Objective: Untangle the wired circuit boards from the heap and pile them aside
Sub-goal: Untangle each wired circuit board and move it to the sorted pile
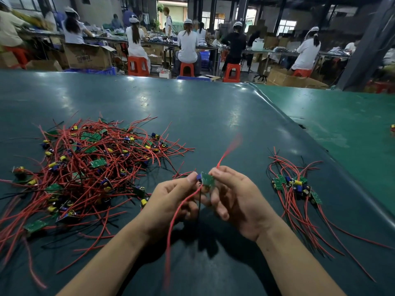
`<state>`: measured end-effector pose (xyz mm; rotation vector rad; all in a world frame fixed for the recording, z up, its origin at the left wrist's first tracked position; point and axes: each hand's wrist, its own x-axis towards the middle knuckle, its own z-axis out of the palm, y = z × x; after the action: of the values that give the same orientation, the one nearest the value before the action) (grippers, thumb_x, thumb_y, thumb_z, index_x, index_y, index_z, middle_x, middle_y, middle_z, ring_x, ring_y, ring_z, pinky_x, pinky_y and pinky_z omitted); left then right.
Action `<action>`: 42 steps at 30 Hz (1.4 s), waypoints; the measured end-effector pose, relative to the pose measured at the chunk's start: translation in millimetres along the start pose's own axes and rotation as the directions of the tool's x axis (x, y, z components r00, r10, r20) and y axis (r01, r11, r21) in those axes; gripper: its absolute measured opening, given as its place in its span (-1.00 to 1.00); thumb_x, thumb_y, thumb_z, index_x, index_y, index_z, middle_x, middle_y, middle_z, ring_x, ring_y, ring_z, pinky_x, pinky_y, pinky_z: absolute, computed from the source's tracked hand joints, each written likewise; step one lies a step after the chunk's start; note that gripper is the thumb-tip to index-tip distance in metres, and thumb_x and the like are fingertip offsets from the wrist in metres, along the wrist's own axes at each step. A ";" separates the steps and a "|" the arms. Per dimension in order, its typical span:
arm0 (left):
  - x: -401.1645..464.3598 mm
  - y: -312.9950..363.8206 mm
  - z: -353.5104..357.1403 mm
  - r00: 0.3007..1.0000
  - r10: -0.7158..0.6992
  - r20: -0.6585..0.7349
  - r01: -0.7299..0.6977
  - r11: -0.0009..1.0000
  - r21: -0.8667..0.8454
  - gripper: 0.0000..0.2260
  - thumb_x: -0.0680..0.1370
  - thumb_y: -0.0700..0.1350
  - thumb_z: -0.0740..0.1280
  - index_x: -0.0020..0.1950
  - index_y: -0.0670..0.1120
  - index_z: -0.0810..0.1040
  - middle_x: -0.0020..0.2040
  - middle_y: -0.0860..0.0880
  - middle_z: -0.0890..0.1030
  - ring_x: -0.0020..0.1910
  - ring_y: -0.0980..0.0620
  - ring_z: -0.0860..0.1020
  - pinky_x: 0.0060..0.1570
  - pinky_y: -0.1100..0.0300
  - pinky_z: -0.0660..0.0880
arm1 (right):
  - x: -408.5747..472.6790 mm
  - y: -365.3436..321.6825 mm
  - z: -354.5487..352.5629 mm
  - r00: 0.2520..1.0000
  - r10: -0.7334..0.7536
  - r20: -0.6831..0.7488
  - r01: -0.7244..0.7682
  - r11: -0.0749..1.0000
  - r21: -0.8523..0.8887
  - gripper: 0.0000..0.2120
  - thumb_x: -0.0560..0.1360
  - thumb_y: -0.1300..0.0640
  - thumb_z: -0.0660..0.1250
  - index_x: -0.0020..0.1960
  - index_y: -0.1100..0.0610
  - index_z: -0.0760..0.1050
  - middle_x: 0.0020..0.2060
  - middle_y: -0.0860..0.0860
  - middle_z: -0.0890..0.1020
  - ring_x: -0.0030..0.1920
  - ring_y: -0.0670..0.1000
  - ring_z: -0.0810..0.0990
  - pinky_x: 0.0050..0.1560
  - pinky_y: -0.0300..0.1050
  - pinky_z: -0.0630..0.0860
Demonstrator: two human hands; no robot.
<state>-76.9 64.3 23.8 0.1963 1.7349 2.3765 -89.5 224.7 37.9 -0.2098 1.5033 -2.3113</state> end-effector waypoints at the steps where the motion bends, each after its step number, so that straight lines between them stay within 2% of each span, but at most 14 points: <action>1: -1.3 -0.5 0.4 1.000 -0.001 0.024 0.000 1.000 0.026 -0.66 0.39 0.19 0.39 -0.25 -0.09 0.69 -0.39 -0.11 0.61 -0.57 0.08 0.43 -0.57 0.32 0.33 | 2.1 2.7 -0.4 0.998 -0.026 -0.050 0.024 0.998 -0.056 -0.89 0.42 0.04 0.38 -0.28 0.01 0.55 -0.53 0.07 0.49 -0.65 -0.04 0.35 -0.65 -0.33 0.22; 3: -2.2 -2.3 -0.7 0.999 0.000 0.035 -0.002 0.998 0.058 -0.63 0.39 0.22 0.45 -0.23 -0.11 0.69 -0.39 -0.13 0.61 -0.59 0.08 0.40 -0.59 0.32 0.31 | 4.2 6.2 -1.8 0.983 -0.101 -0.155 0.070 0.978 -0.197 -0.86 0.47 0.10 0.40 -0.27 0.00 0.54 -0.57 0.03 0.43 -0.63 -0.08 0.29 -0.61 -0.33 0.20; 5: -3.1 -2.3 -2.0 0.999 0.003 0.036 -0.007 0.995 0.103 -0.58 0.40 0.23 0.42 -0.20 -0.15 0.68 -0.37 -0.14 0.61 -0.60 0.08 0.40 -0.59 0.32 0.31 | 5.4 8.5 -3.2 0.969 -0.154 -0.191 0.098 0.957 -0.273 -0.81 0.51 0.14 0.40 -0.28 -0.01 0.54 -0.55 0.03 0.42 -0.60 -0.09 0.27 -0.58 -0.34 0.19; 7: -3.8 -1.4 -1.1 0.998 0.004 0.055 -0.012 0.987 0.157 -0.61 0.41 0.19 0.36 -0.19 -0.16 0.65 -0.35 -0.14 0.63 -0.59 0.08 0.39 -0.58 0.33 0.31 | 5.7 9.9 -3.2 0.969 -0.163 -0.187 0.110 0.958 -0.264 -0.78 0.51 0.16 0.40 -0.29 -0.01 0.53 -0.52 0.06 0.43 -0.58 -0.08 0.28 -0.56 -0.33 0.20; 10: -5.1 -0.5 0.6 0.996 -0.012 0.090 -0.005 0.983 0.183 -0.70 0.44 0.09 0.32 -0.26 -0.14 0.63 -0.35 -0.17 0.62 -0.58 0.06 0.42 -0.56 0.34 0.32 | 5.1 11.4 -1.4 0.973 -0.151 -0.172 0.107 0.964 -0.244 -0.83 0.49 0.15 0.42 -0.27 0.04 0.58 -0.42 0.14 0.42 -0.48 -0.01 0.30 -0.43 -0.23 0.24; 12: -4.5 -0.8 0.5 0.996 -0.031 0.087 0.013 0.978 0.208 -0.67 0.47 0.08 0.34 -0.30 -0.15 0.64 -0.40 -0.15 0.61 -0.57 0.05 0.44 -0.55 0.33 0.35 | 5.9 11.6 -2.8 0.971 -0.162 -0.177 0.116 0.962 -0.246 -0.87 0.48 0.14 0.42 -0.24 0.09 0.65 -0.49 0.06 0.42 -0.53 -0.06 0.28 -0.45 -0.26 0.21; 14: -3.8 -1.6 -0.7 0.996 -0.051 0.069 0.035 0.975 0.218 -0.68 0.49 0.06 0.38 -0.34 -0.14 0.65 -0.45 -0.13 0.58 -0.57 0.06 0.44 -0.54 0.33 0.37 | 8.5 10.3 -5.4 0.954 -0.194 -0.229 0.146 0.967 -0.211 -0.86 0.48 0.17 0.41 -0.23 0.13 0.68 -0.57 -0.03 0.37 -0.60 -0.10 0.22 -0.54 -0.33 0.17; 16: -3.4 -2.5 -1.9 0.996 -0.060 0.071 0.043 0.974 0.221 -0.67 0.46 0.05 0.29 -0.36 -0.12 0.66 -0.47 -0.12 0.57 -0.57 0.07 0.44 -0.54 0.33 0.37 | 12.1 8.3 -10.0 0.918 -0.225 -0.325 0.188 0.972 -0.141 -0.85 0.48 0.21 0.40 -0.25 0.16 0.68 -0.59 -0.05 0.35 -0.61 -0.11 0.20 -0.58 -0.33 0.15; 21: -4.3 -2.5 -4.0 0.994 -0.045 0.104 0.020 0.973 0.229 -0.66 0.34 0.16 0.35 -0.37 -0.11 0.65 -0.49 -0.09 0.56 -0.57 0.06 0.43 -0.53 0.32 0.36 | 17.6 8.2 -16.4 0.856 -0.301 -0.420 0.279 0.953 -0.115 -0.76 0.53 0.19 0.37 -0.30 0.17 0.67 -0.59 -0.05 0.34 -0.63 -0.10 0.19 -0.58 -0.35 0.12; 25: -4.0 -2.7 -6.2 0.988 -0.049 0.148 0.010 0.966 0.258 -0.64 0.33 0.19 0.33 -0.37 -0.09 0.65 -0.50 -0.06 0.55 -0.57 0.08 0.43 -0.53 0.32 0.36 | 20.6 7.8 -20.7 0.809 -0.308 -0.500 0.316 0.946 -0.072 -0.70 0.55 0.21 0.35 -0.34 0.18 0.64 -0.59 -0.05 0.37 -0.65 -0.12 0.19 -0.58 -0.38 0.10; 30: -4.6 -3.2 -8.0 0.980 -0.044 0.196 -0.012 0.961 0.276 -0.66 0.34 0.16 0.33 -0.38 -0.09 0.65 -0.50 -0.07 0.55 -0.55 0.05 0.45 -0.50 0.29 0.35 | 22.0 5.9 -26.0 0.767 -0.256 -0.588 0.328 0.944 0.017 -0.79 0.57 0.24 0.31 -0.24 0.26 0.55 -0.59 -0.06 0.40 -0.66 -0.15 0.20 -0.60 -0.36 0.07; 36: -7.9 -1.3 -10.2 0.970 -0.036 0.240 -0.025 0.968 0.248 -0.72 0.29 0.09 0.34 -0.46 -0.11 0.60 -0.48 -0.09 0.56 -0.59 0.09 0.47 -0.53 0.37 0.31 | 15.6 -10.3 -41.5 0.700 -0.106 -0.706 0.383 0.890 0.246 -0.79 0.60 0.22 0.24 -0.20 0.19 0.48 -0.56 -0.08 0.33 -0.66 -0.16 0.20 -0.65 -0.34 0.09; 39: -5.5 -2.6 -6.8 0.993 -0.010 0.120 -0.010 0.986 0.167 -0.73 0.32 0.07 0.40 -0.38 -0.14 0.63 -0.47 -0.08 0.57 -0.56 0.09 0.44 -0.53 0.33 0.33 | 13.8 -4.0 -30.1 0.754 -0.209 -0.623 0.309 0.949 0.055 -0.77 0.60 0.17 0.27 -0.22 0.17 0.52 -0.57 -0.05 0.36 -0.64 -0.14 0.23 -0.62 -0.36 0.11; 42: -2.7 -3.1 -3.1 0.999 0.032 0.003 -0.033 0.997 0.068 -0.67 0.44 0.13 0.36 -0.29 -0.12 0.67 -0.46 -0.10 0.55 -0.60 0.08 0.39 -0.59 0.34 0.29 | 16.7 12.0 -9.5 0.858 -0.145 -0.493 0.119 0.989 -0.083 -0.70 0.60 -0.05 0.25 -0.20 0.12 0.51 -0.55 -0.04 0.44 -0.63 -0.09 0.29 -0.58 -0.34 0.14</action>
<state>-74.7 61.7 19.9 0.2385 1.8265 2.3408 -105.2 222.0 21.8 0.3128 1.8334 -2.5701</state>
